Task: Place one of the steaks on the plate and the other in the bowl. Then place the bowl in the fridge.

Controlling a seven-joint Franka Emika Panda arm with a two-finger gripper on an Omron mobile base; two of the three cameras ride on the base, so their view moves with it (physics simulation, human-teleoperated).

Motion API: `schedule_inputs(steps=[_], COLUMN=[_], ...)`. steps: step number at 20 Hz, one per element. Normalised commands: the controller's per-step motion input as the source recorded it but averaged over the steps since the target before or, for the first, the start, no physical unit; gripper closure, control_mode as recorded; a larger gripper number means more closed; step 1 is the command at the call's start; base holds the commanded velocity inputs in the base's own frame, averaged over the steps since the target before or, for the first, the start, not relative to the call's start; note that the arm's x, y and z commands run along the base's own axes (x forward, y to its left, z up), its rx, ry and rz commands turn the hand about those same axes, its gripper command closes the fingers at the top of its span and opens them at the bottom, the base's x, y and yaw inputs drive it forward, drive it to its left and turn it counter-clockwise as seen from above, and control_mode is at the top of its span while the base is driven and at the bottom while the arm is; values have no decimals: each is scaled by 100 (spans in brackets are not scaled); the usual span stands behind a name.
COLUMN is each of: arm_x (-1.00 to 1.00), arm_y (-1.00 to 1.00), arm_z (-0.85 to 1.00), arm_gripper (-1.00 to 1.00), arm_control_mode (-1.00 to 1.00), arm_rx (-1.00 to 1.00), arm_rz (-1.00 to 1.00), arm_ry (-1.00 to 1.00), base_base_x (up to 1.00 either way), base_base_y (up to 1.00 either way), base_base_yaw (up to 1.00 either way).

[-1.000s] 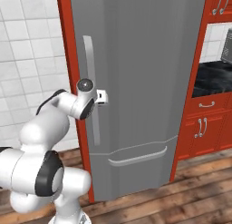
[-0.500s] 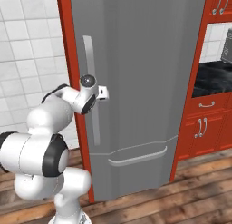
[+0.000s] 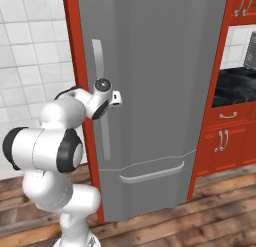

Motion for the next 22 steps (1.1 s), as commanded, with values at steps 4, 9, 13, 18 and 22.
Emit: schedule_inputs(steps=[4,9,13,18,22], arm_x=[33,38,40,28,15], arm_y=[0,0,17,19,0], arm_z=[-3,-6,-14,-4,0], arm_gripper=[-100,-100,100,100,100], arm_control_mode=[-100,-100,-100,-100,-100], arm_rx=[0,0,0,0,0], arm_rz=[14,12,7,0,0], arm_ry=[0,0,0,0,0], base_base_x=[0,0,0,0,0], base_base_y=[0,0,0,0,0], base_base_yaw=[0,0,0,0,0])
